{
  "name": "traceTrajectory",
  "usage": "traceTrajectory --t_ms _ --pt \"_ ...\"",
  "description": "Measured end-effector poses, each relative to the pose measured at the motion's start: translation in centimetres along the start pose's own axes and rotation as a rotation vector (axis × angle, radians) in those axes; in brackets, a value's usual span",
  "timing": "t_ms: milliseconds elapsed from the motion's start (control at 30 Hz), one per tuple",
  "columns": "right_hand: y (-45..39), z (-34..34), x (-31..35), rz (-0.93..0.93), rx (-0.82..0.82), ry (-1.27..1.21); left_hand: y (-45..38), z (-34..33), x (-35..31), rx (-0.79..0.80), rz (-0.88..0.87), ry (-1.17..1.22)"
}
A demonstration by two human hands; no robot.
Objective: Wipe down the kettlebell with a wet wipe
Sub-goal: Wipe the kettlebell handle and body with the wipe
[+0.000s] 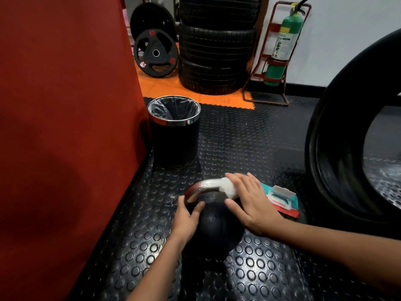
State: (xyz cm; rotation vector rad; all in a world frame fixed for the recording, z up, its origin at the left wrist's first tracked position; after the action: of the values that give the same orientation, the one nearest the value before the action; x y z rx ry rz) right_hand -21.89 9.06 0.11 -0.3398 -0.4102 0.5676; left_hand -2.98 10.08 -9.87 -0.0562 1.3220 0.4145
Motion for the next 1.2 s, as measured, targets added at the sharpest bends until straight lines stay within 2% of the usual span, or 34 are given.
traceTrajectory --t_ms 167,233,333,400,467,567,733,833,967,1033,1100,1200 --pt "-1.4 0.2 -2.1 -0.366 -0.001 -0.072 -0.2 0.0 0.3 0.007 0.006 -0.012" --pt "-3.1 0.1 -1.3 -0.421 0.047 -0.104 -0.2 0.0 0.2 0.001 0.000 0.010" --pt "-3.6 -0.1 1.2 -0.240 0.078 -0.048 -0.1 -0.1 0.1 -0.008 -0.007 0.042" --pt "-2.1 -0.4 2.0 -0.073 0.033 -0.007 -0.1 -0.1 0.1 -0.016 -0.011 0.027" --pt "-0.4 -0.3 1.4 -0.005 0.004 -0.017 0.0 -0.1 0.0 -0.008 -0.008 0.006" --pt "0.8 -0.1 -0.5 -0.065 -0.022 -0.038 0.0 0.0 0.0 -0.004 -0.003 0.018" --pt "-2.1 0.0 -2.0 -0.438 0.016 -0.112 -0.2 0.0 0.2 0.002 -0.007 0.029" --pt "-3.6 0.2 -0.3 -0.372 0.081 -0.053 -0.3 -0.2 0.3 -0.002 -0.019 0.042" --pt "-1.9 -0.6 1.6 -0.029 0.069 0.089 -0.2 -0.1 0.1 -0.008 -0.031 0.052" --pt "-0.6 -0.5 1.1 0.079 0.072 0.089 -0.2 -0.1 0.1 0.000 -0.019 0.034" --pt "0.0 0.0 0.0 0.075 0.081 0.054 -0.3 -0.1 0.3 -0.008 -0.008 0.015" --pt "-0.3 0.3 -1.2 -0.109 0.031 -0.074 -0.4 -0.1 0.5 -0.009 0.004 0.015"
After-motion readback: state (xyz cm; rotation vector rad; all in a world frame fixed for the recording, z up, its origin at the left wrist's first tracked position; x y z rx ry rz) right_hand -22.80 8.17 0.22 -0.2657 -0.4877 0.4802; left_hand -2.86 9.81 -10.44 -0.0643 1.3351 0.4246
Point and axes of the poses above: each hand's wrist, its own y-axis away from the middle knuckle, its own z-axis out of the back of the hand, x = y × z, the point moved 6 cm from there along -y, towards the middle knuckle, and after that the axes turned 7 degrees about -x, right-handed, at the moved point
